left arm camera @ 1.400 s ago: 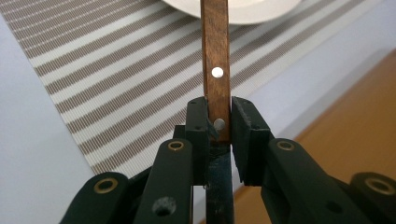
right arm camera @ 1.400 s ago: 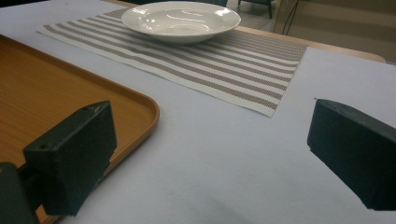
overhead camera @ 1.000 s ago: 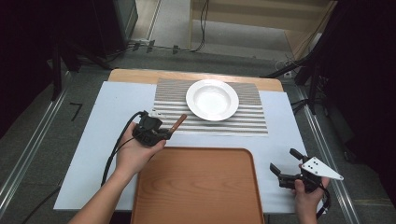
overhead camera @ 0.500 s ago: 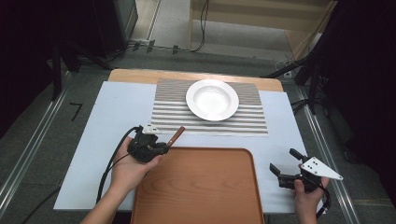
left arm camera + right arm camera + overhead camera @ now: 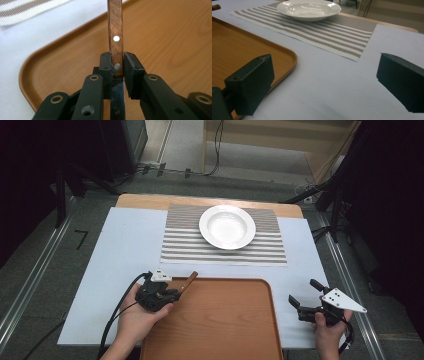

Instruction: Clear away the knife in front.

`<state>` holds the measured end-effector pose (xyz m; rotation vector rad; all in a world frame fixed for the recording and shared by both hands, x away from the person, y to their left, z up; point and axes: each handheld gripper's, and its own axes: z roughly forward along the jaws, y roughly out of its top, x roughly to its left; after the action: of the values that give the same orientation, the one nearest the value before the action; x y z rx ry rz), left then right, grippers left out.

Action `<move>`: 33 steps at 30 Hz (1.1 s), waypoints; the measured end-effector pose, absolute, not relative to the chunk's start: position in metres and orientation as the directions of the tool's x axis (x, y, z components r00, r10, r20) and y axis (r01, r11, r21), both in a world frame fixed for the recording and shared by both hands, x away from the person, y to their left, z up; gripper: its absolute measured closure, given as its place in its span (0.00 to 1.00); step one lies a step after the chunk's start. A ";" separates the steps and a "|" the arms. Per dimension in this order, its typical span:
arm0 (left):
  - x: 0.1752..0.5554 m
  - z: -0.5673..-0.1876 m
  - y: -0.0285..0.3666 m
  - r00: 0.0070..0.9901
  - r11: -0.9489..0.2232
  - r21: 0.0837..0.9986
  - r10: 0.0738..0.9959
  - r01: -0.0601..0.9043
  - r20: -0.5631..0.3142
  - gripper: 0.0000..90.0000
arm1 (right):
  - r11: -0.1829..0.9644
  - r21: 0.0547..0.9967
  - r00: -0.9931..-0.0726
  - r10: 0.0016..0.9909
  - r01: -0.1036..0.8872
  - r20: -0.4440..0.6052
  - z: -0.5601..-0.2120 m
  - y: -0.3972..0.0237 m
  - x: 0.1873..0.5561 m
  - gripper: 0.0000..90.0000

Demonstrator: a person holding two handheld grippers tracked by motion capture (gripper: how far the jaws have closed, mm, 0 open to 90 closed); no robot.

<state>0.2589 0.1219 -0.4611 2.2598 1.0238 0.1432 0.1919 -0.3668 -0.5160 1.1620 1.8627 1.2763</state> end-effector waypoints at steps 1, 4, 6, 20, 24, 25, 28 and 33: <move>0.257 -0.462 0.123 0.690 -0.490 0.594 0.706 0.637 -0.158 0.85 | 0.159 0.932 -0.443 0.896 0.325 0.001 -0.516 -0.367 0.192 0.00; 0.253 -0.467 0.124 0.691 -0.491 0.591 0.704 0.641 -0.164 0.85 | 0.162 0.933 -0.444 0.896 0.322 -0.002 -0.516 -0.367 0.192 0.00; 0.250 -0.469 0.126 0.687 -0.488 0.588 0.707 0.645 -0.167 0.85 | 0.162 0.933 -0.444 0.896 0.322 -0.002 -0.516 -0.367 0.192 0.00; 0.235 -0.485 0.131 0.673 -0.479 0.574 0.718 0.664 -0.179 0.85 | 0.169 0.930 -0.442 0.897 0.326 -0.008 -0.516 -0.366 0.192 0.00; 0.232 -0.488 0.133 0.664 -0.470 0.577 0.727 0.668 -0.177 0.85 | 0.170 0.929 -0.440 0.898 0.328 -0.009 -0.516 -0.366 0.192 0.00; 0.232 -0.488 0.133 0.668 -0.477 0.574 0.724 0.666 -0.174 0.85 | 0.171 0.929 -0.440 0.898 0.329 -0.010 -0.516 -0.366 0.192 0.00; 0.232 -0.487 0.130 0.682 -0.493 0.571 0.712 0.657 -0.170 0.77 | 0.170 0.929 -0.440 0.898 0.328 -0.009 -0.516 -0.365 0.192 0.00; 0.234 -0.477 0.119 0.695 -0.494 0.611 0.706 0.618 -0.132 0.60 | 0.175 0.929 -0.445 0.896 0.327 -0.013 -0.516 -0.365 0.192 0.00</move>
<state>0.2338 0.1194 -0.4774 2.2598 1.0076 0.1786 0.1921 -0.3650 -0.5161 1.1502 1.8728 1.2581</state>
